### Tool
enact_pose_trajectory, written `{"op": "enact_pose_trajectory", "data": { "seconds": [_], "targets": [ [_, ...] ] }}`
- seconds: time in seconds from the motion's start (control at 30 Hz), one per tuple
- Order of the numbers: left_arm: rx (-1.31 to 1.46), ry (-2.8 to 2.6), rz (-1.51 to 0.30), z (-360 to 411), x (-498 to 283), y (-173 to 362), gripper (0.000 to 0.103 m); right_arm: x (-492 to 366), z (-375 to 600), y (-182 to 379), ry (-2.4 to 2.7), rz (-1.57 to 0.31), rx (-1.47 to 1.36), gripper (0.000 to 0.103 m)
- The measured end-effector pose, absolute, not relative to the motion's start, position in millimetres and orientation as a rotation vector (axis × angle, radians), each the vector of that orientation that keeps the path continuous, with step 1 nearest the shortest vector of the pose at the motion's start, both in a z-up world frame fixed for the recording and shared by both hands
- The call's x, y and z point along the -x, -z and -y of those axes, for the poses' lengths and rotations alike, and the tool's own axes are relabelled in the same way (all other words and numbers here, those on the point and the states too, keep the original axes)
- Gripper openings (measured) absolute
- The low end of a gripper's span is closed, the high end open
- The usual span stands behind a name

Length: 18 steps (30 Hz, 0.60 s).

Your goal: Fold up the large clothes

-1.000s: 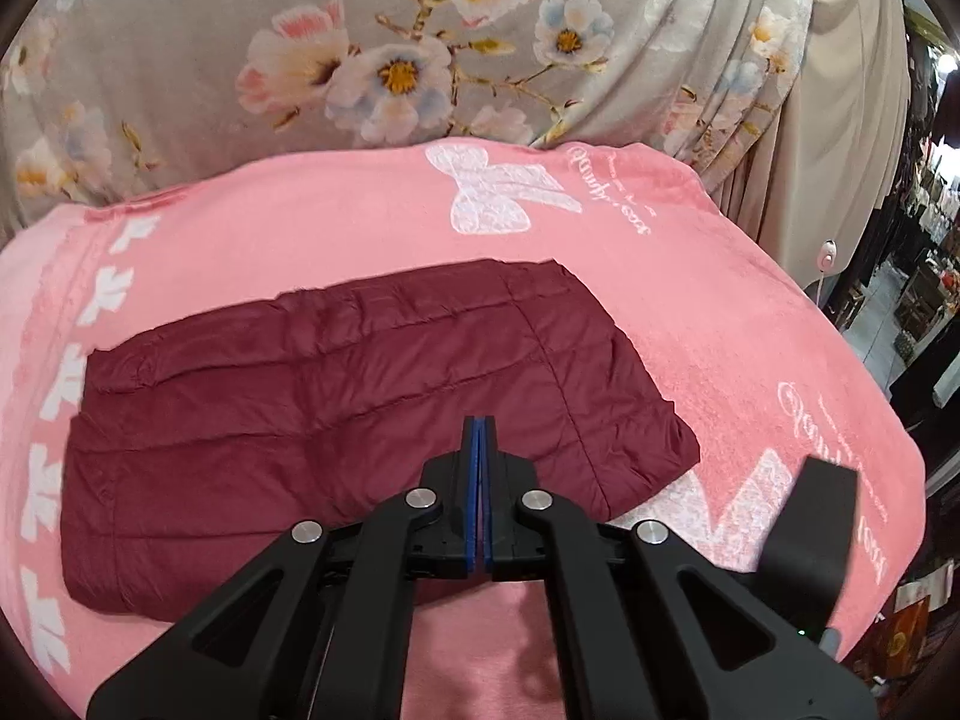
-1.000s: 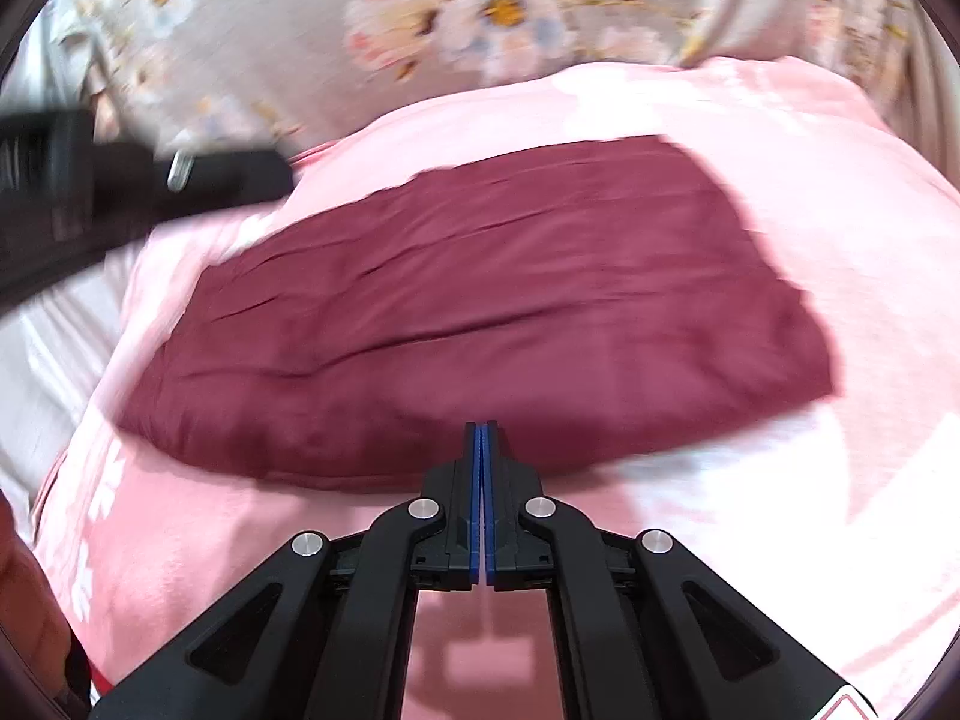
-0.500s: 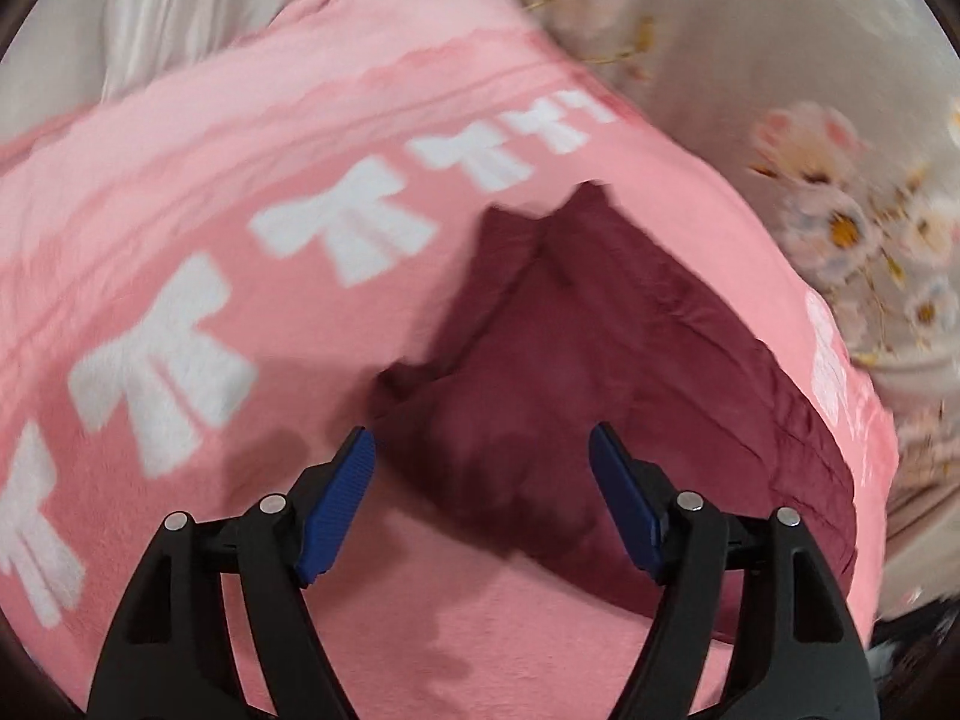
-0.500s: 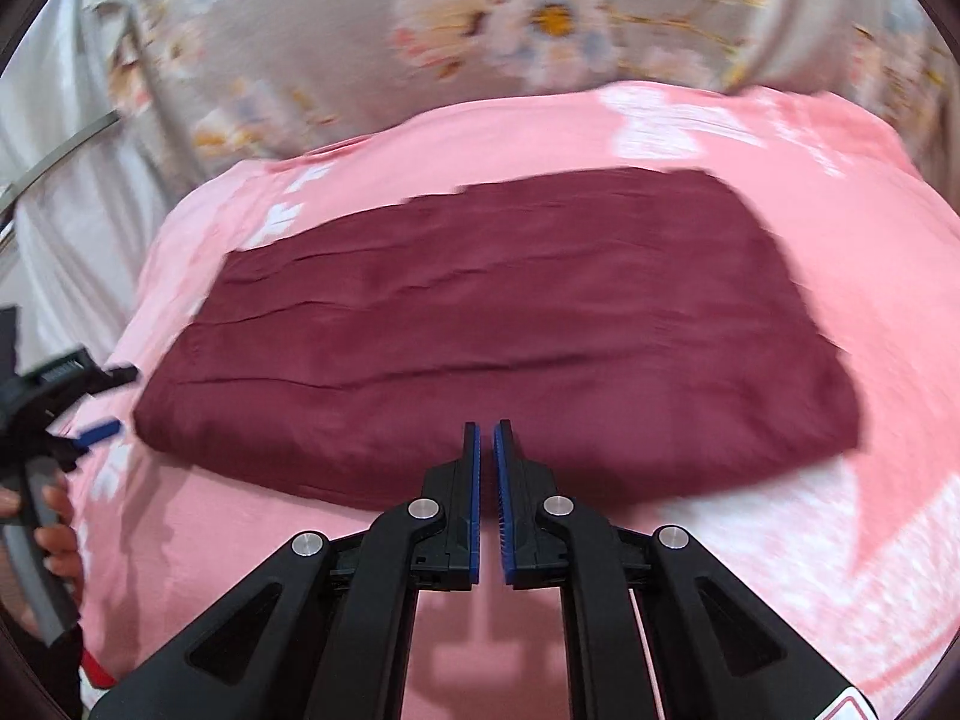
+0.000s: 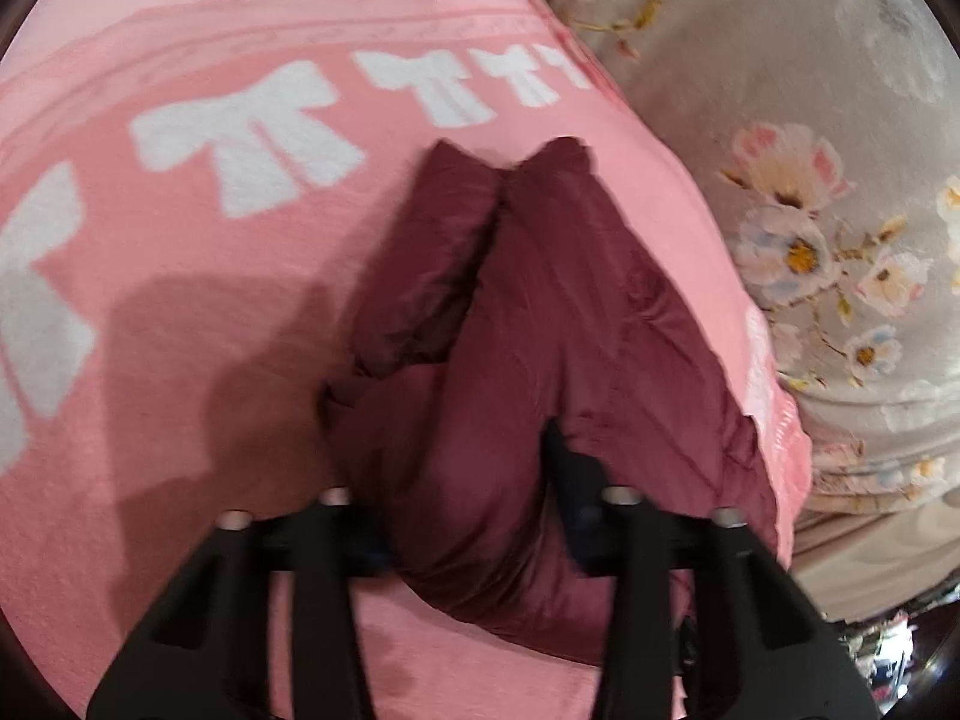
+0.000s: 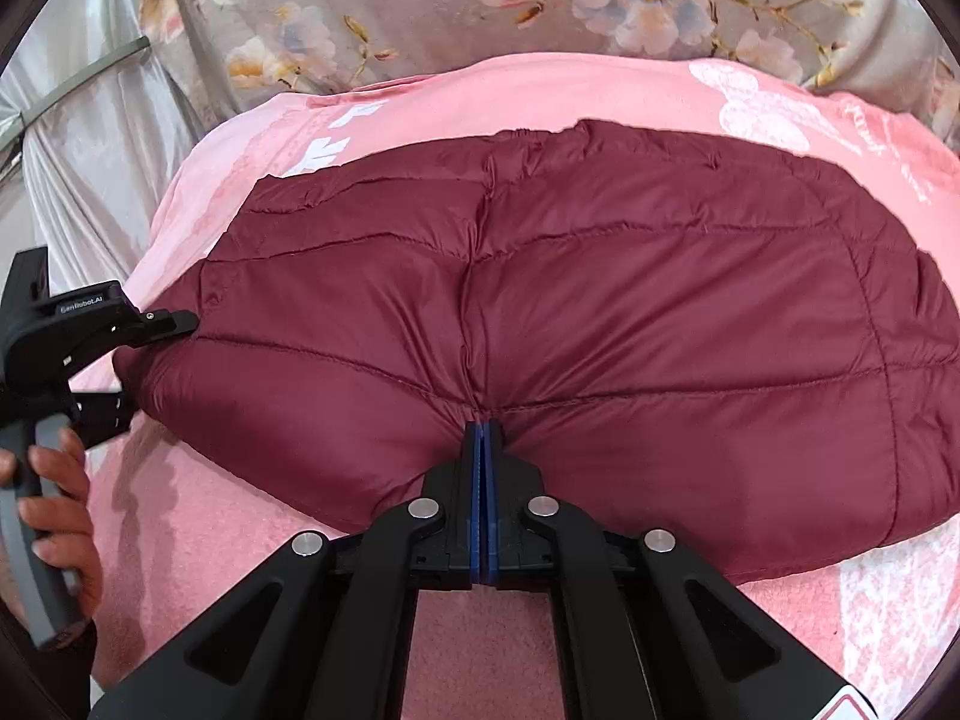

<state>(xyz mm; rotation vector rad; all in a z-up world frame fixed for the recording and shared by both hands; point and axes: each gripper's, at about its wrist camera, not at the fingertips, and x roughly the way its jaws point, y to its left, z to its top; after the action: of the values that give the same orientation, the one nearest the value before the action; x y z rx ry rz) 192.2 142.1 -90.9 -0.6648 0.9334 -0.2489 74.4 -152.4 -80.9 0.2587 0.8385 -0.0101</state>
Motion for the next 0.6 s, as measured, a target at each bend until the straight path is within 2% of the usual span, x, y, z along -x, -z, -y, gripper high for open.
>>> {"op": "enact_pose_trajectory", "data": {
  "seconds": [0.03,0.1,0.33,0.47,0.6],
  "targets": [
    [0.64,0.261,-0.915,-138,-191,82,0.017,-74,153,82,0.009,-0.838,-0.265,0.0],
    [0.541,0.315,-0.832,-121,-179,48,0.012,-75,155,86,0.009,-0.835,-0.279,0.0],
    [0.225,0.632,-0.597,-10,-117,-63,0.01,-60,171,82,0.002,-0.828,-0.368,0.0],
    [0.085,0.811,-0.589,76,-90,-80,0.01,-17,197,69,0.037,-0.784,-0.432,0.0],
    [-0.053,0.899,-0.649,168,-73,-61,0.01,34,247,65,0.205,-0.784,-0.468,0.001]
  ]
}}
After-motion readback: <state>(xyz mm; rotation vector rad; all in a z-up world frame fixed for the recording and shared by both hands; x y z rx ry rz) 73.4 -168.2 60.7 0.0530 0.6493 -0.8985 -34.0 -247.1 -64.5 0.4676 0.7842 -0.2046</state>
